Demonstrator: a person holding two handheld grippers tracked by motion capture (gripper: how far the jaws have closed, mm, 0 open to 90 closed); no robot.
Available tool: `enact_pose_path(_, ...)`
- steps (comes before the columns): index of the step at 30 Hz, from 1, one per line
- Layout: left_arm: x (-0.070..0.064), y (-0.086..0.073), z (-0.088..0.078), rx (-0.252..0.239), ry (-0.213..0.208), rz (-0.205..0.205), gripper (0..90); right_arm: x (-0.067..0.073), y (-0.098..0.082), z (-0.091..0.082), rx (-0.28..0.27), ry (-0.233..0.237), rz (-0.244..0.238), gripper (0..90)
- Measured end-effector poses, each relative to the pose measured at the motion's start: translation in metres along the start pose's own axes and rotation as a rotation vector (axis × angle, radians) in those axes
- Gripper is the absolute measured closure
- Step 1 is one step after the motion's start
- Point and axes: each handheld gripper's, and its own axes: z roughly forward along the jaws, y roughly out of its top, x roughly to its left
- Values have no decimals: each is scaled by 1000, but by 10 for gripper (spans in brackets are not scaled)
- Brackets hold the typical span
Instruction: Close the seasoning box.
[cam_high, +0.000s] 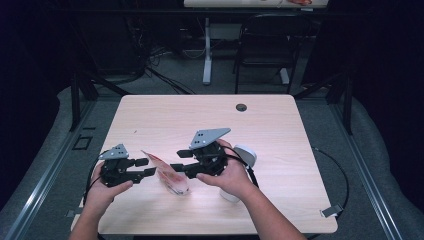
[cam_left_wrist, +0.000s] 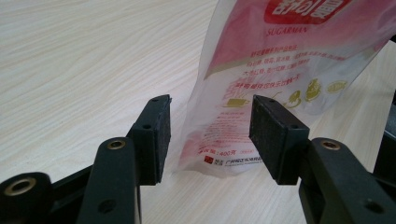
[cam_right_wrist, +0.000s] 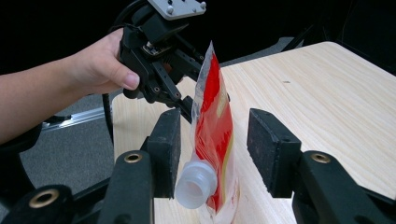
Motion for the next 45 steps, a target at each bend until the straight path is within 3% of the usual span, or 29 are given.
enact_pose_path(19,5,-2,-5,-15,28,-22,489,-3,-1,-20,-29,-44,5,524)
enact_pose_path(25,6,-2,-5,-13,43,-16,489,-7,-11,-27,-44,-106,20,518)
enact_pose_path(45,11,-4,-11,-27,74,-39,490,-23,-41,-52,-52,-237,97,534)
